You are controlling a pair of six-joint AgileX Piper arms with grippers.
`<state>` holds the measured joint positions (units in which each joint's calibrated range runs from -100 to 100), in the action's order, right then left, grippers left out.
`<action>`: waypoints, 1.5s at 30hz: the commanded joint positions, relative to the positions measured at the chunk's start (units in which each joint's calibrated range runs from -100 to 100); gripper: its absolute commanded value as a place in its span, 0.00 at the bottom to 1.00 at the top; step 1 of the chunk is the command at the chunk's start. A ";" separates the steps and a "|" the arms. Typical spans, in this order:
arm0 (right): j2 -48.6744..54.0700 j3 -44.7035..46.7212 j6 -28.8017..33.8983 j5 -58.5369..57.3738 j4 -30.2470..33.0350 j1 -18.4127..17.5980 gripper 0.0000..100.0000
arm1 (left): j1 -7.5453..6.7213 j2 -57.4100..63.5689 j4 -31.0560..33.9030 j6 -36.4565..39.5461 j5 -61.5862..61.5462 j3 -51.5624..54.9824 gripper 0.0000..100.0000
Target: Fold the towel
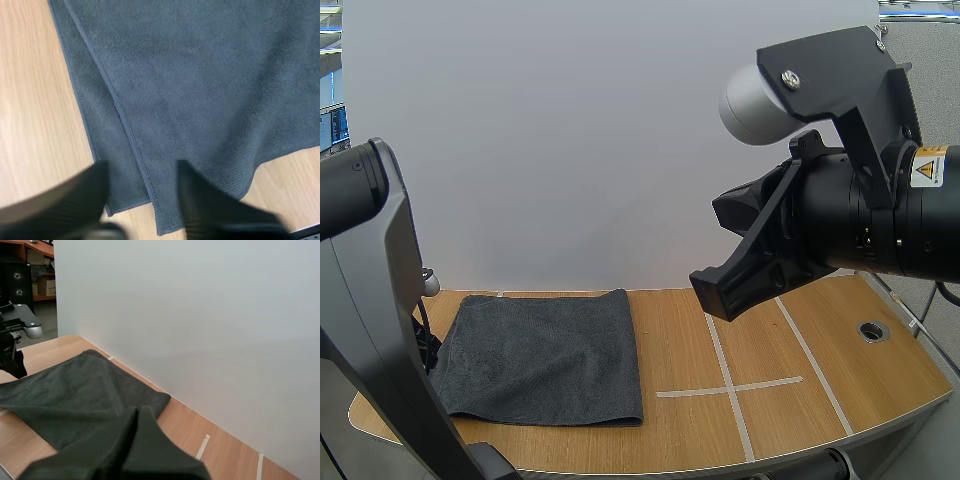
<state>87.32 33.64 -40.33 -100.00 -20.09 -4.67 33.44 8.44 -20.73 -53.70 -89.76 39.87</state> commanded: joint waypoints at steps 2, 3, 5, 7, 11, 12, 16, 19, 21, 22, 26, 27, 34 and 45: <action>0.52 0.45 1.60 0.00 -0.66 0.21 0.00 | 0.05 0.45 -4.13 -2.28 1.98 0.12 1.00; 0.52 1.18 2.67 0.00 -0.79 0.21 0.00 | 0.05 0.45 -5.14 -2.87 3.14 0.12 1.00; 0.52 3.00 2.69 0.00 -0.89 0.21 0.00 | 0.05 0.45 -6.68 -3.92 4.81 -0.18 1.00; 0.21 6.09 2.69 0.00 -1.23 0.21 0.00 | -0.06 0.45 -7.88 -5.03 4.97 -1.44 1.00; -1.32 9.09 2.69 0.00 -3.83 0.21 0.00 | -1.32 0.33 -7.90 -5.16 4.97 -4.57 1.00; -2.06 9.24 2.43 0.00 -3.95 0.21 0.00 | -1.71 0.33 -7.90 -4.71 4.97 -5.39 1.00; -5.25 9.24 2.23 0.00 -2.51 0.21 0.00 | -3.67 -0.81 -7.79 0.52 3.72 -9.98 1.00; -8.18 9.24 2.09 0.00 -2.39 0.21 0.00 | -5.08 -2.30 -7.79 2.92 1.90 -12.49 1.00; -10.41 9.24 2.09 0.00 -3.92 0.21 0.00 | -5.87 -3.65 -7.70 4.01 2.92 -14.94 1.00; -11.23 9.24 2.09 0.00 -4.91 0.21 0.00 | -6.15 -4.27 -7.70 4.05 3.16 -15.73 1.00; -15.41 9.24 2.09 0.00 -9.19 0.21 0.00 | -6.72 -7.24 -7.70 4.05 4.72 -19.27 1.00; -16.13 9.24 2.09 0.00 -9.77 0.21 0.00 | -6.72 -9.09 -7.70 4.05 5.12 -20.91 1.00; -20.02 9.24 2.09 0.00 -10.48 0.21 0.00 | -6.72 -20.12 -6.06 4.05 4.74 -30.37 1.00; -23.41 17.77 2.08 0.00 -10.59 0.21 0.00 | -7.87 -29.89 -6.32 3.26 1.71 -39.23 1.00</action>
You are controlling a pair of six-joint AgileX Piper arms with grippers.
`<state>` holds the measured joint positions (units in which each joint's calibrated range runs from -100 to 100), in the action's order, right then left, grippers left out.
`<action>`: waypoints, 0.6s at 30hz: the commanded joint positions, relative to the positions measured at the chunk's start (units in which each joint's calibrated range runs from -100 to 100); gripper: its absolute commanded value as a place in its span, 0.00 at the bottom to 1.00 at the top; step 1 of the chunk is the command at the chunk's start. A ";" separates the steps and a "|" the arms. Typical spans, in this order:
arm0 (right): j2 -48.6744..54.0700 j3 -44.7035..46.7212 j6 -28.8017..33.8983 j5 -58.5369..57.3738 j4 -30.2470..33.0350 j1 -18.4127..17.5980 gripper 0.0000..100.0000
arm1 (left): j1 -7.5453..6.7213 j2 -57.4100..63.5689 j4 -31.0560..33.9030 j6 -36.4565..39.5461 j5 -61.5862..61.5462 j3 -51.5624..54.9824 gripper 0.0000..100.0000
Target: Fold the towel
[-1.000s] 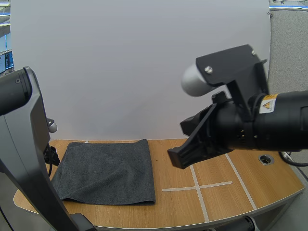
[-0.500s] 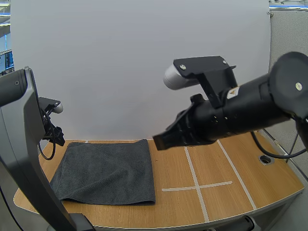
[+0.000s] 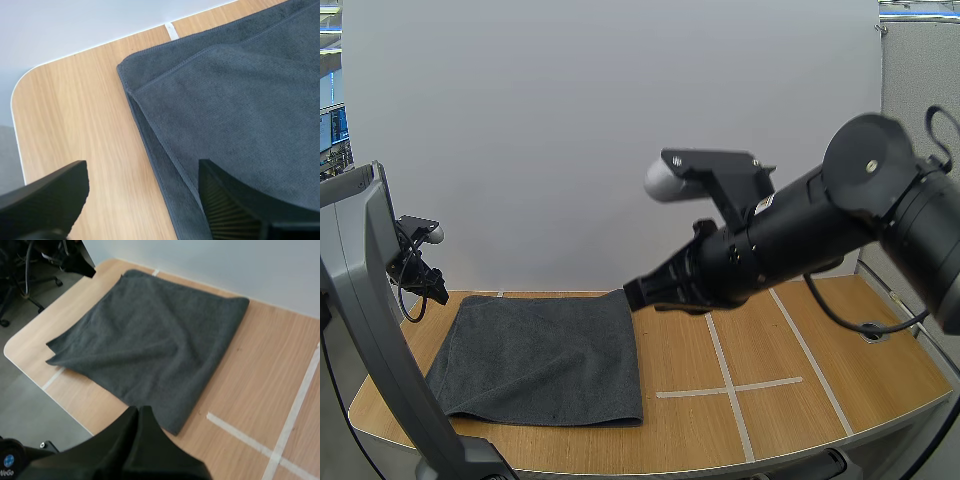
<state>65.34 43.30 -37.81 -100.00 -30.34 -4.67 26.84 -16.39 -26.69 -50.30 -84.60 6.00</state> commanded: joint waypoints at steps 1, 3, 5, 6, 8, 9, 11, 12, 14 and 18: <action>-1.43 8.74 -0.44 0.00 -0.34 0.21 0.00 | -1.69 -5.43 -0.36 -0.13 -3.45 -5.79 1.00; -1.43 9.00 -0.44 0.00 -1.03 0.21 0.00 | -2.69 -6.25 -0.36 -0.13 -3.19 -6.09 1.00; -1.43 9.00 -0.44 0.00 -1.27 0.21 0.00 | -3.84 -6.94 -0.36 -0.13 -1.92 -6.25 1.00; -1.43 9.00 -0.44 0.00 -1.08 0.21 0.00 | -4.28 -7.30 -0.36 0.05 -1.93 -6.69 1.00; -1.43 9.00 -0.44 0.00 -0.75 0.21 0.00 | -5.22 -8.59 -0.25 0.63 -1.04 -7.76 0.99; -1.43 9.00 -0.44 0.00 -0.75 0.21 0.00 | -5.58 -9.38 -0.10 1.11 -0.61 -8.40 0.98; -1.43 9.00 -0.44 0.00 -0.75 0.21 0.00 | -5.97 -11.07 -0.02 2.08 -0.25 -9.95 0.96; -1.43 9.00 -0.44 0.00 -0.75 0.21 0.00 | -5.98 -11.71 -0.02 2.17 -0.25 -10.42 0.96; -1.43 9.00 -0.54 0.00 -0.75 0.21 0.00 | -5.98 -13.10 0.14 2.30 -0.07 -11.67 0.96; -1.43 9.00 -0.54 0.00 -0.75 0.21 0.00 | -5.98 -15.88 0.95 3.12 -0.07 -14.94 0.96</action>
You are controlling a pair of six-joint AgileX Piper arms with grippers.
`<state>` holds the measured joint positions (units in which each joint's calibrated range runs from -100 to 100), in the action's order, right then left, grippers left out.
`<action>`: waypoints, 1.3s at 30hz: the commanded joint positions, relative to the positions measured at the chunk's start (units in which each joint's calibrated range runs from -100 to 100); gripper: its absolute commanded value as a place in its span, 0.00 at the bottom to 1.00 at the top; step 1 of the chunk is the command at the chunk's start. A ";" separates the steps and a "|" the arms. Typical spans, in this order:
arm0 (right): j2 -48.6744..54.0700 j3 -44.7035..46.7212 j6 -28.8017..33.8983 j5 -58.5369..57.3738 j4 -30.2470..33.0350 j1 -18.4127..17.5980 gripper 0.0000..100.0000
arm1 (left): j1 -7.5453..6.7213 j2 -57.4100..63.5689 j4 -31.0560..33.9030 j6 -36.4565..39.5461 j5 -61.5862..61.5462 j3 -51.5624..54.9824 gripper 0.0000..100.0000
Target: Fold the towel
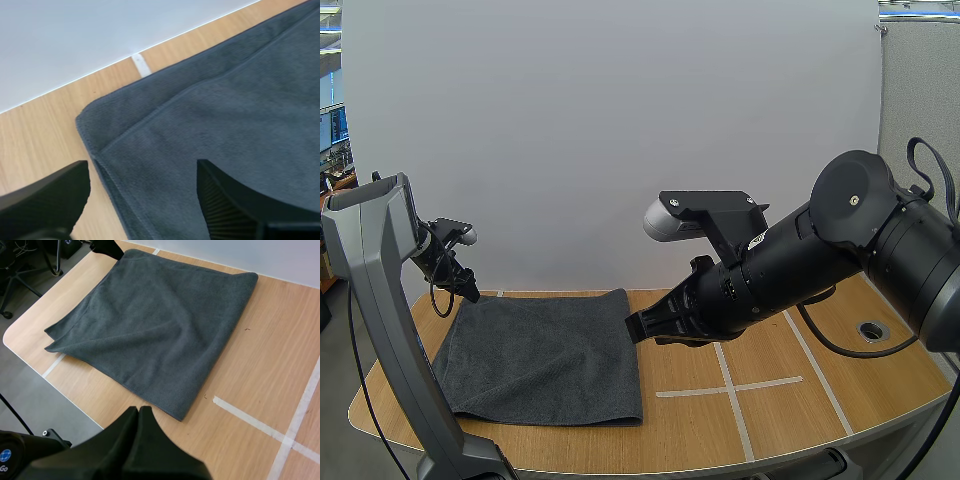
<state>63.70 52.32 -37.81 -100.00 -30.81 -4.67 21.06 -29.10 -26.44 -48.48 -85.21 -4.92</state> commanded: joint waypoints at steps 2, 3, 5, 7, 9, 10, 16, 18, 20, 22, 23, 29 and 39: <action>0.21 -0.02 -0.54 0.00 -0.28 0.21 0.00 | -0.20 -4.60 0.70 2.25 0.53 -6.14 0.96; 0.21 -0.02 -0.54 0.00 -0.28 0.21 0.00 | -0.20 -5.15 0.70 2.39 0.35 -6.96 0.96; 0.21 -0.02 -0.54 0.00 -0.28 0.21 0.00 | -0.20 -5.99 0.58 2.50 0.00 -8.66 0.96; 0.21 -0.02 -0.54 0.00 -0.28 0.21 0.00 | -0.20 -7.16 -0.06 2.77 -0.86 -10.31 0.96; 0.21 -0.02 -0.54 0.00 -0.28 0.21 0.00 | -0.20 -8.40 -0.61 2.93 -2.86 -11.62 0.94; 0.21 -0.02 -0.54 0.00 -0.28 0.21 0.00 | -0.20 -8.99 -0.71 3.23 -3.63 -11.98 0.92; 0.21 -0.02 -0.54 0.00 -0.28 0.21 0.00 | -0.20 -10.47 -1.90 3.32 -6.44 -12.48 0.90; 0.21 -0.02 -0.54 0.00 -0.28 0.21 0.00 | -0.20 -10.46 -1.90 3.32 -6.06 -12.48 0.90; 0.21 -0.02 -0.54 0.00 -0.28 0.21 0.00 | -0.20 -10.46 -1.79 3.08 -5.88 -12.48 0.90; 0.21 -0.02 -0.54 0.00 -0.28 0.21 0.00 | -0.20 -10.72 -1.79 3.01 -5.46 -12.48 0.90; 0.21 -0.02 -0.54 0.00 -0.28 0.21 0.00 | -0.20 -11.06 -1.79 3.01 -5.09 -12.48 0.90; 0.21 -0.02 -0.53 0.00 -0.17 0.52 0.00 | -0.20 -12.95 -1.63 2.81 -3.01 -12.48 0.90; 0.21 -0.02 -0.53 0.00 -0.17 0.68 0.00 | -0.20 -13.50 -1.97 2.14 -0.84 -12.48 0.90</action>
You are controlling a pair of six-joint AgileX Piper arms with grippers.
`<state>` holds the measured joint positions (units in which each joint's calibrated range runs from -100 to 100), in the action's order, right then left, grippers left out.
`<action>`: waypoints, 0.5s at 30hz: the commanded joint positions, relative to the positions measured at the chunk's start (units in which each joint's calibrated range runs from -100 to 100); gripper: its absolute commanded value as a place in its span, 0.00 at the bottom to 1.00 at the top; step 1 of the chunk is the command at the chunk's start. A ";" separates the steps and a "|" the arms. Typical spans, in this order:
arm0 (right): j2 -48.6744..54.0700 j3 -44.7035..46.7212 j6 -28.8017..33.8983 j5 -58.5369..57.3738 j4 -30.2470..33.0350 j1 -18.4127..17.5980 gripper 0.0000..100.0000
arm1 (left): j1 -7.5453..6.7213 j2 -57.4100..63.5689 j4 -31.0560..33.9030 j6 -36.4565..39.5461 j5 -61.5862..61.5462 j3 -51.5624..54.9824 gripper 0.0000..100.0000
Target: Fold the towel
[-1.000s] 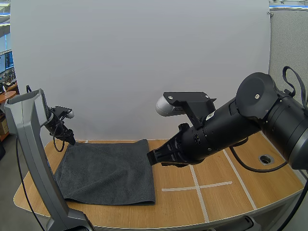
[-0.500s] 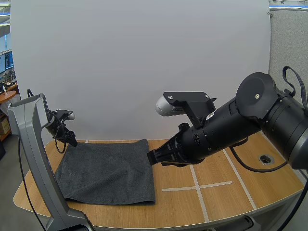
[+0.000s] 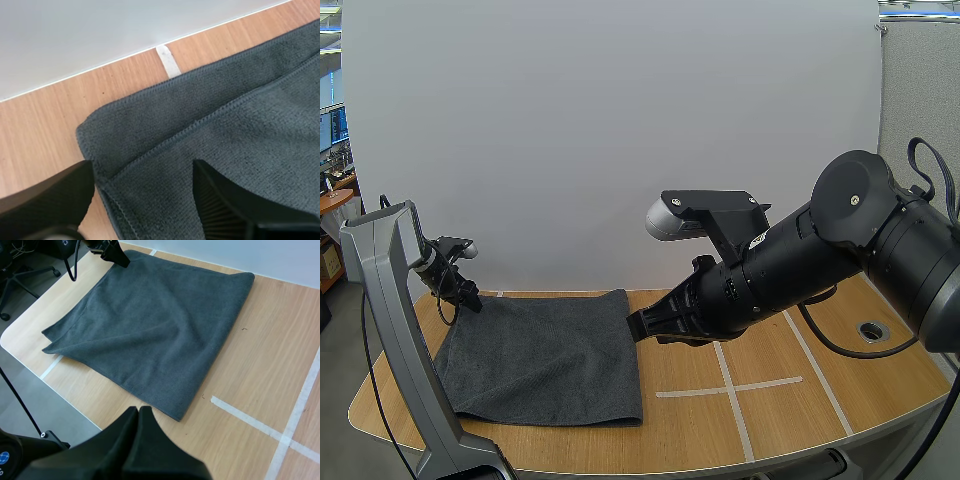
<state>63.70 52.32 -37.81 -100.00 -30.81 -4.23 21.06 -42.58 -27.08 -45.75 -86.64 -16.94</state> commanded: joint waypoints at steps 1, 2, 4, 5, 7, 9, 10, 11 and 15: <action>0.21 -0.02 -0.53 0.00 -0.17 0.23 0.00 | -0.20 -0.01 -1.33 -0.59 0.60 -0.46 0.90; 0.21 -0.02 -0.53 0.00 -0.17 0.23 0.00 | -0.20 -0.01 -1.33 -0.59 0.30 -0.46 0.90; 0.21 -0.02 -0.53 0.00 -0.17 0.23 0.00 | -0.26 -0.10 -1.59 -0.59 -0.13 -0.46 0.90; 0.21 -0.02 -0.53 0.00 -0.17 0.23 0.00 | -0.36 -0.10 -1.60 -0.59 -0.13 -0.46 0.90; 0.21 -0.02 -0.53 0.00 -0.17 0.23 0.00 | -0.52 -0.25 -1.60 -0.59 -0.38 -0.46 0.90; 0.21 -0.02 -0.53 0.00 -0.17 0.23 0.00 | -0.71 -0.25 -1.74 -0.59 -0.73 -0.46 0.90; 0.21 -0.02 -0.53 0.00 -0.17 0.23 0.00 | -0.91 -0.25 -1.74 -0.59 -0.88 -0.46 0.90; 0.21 -0.02 -0.53 0.00 -0.17 0.23 0.00 | -1.03 -0.25 -1.74 -0.59 -1.06 -0.46 0.90; 0.21 -0.02 -0.53 0.00 -0.17 0.23 0.00 | -1.30 -0.25 -1.74 -0.59 -2.25 -0.46 0.90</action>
<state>63.70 52.32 -37.81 -100.00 -30.81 -4.23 20.48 -42.84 -27.42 -46.09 -86.48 -16.94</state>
